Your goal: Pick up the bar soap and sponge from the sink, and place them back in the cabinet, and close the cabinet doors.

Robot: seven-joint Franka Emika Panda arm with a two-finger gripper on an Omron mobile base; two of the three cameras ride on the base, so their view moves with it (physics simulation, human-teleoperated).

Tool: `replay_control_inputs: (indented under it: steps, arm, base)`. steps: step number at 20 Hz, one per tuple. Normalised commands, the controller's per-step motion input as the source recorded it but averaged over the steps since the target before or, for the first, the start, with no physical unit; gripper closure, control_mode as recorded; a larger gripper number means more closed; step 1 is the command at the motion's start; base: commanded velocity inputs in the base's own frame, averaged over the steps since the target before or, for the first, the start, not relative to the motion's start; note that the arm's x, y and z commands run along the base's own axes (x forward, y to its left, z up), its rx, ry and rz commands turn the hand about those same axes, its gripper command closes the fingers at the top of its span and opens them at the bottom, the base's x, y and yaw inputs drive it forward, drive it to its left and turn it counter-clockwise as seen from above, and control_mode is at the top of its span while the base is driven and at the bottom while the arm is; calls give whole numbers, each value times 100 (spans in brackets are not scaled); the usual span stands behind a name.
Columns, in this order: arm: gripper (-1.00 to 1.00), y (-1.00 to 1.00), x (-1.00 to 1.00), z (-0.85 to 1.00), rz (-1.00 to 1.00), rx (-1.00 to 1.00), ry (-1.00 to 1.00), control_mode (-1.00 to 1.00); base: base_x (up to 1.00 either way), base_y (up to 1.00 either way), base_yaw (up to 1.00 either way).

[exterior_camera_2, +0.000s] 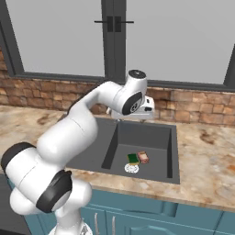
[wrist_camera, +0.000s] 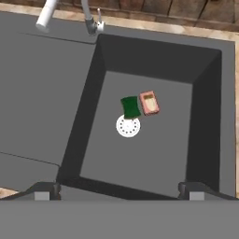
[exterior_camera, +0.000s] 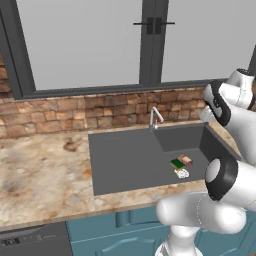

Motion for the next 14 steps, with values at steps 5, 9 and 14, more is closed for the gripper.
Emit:
replay_control_inputs:
  steps: [5,9,14]
  arm:
    - [-100,-8,22,-38,0,-6,-1,-100]
    - [-100,-1,28,-26,0,-8,0,-100]
    - [-100,0,27,-20,0,-6,0,-100]
  base:
    - [0,0,0]
    - [0,0,0]
    - [0,0,0]
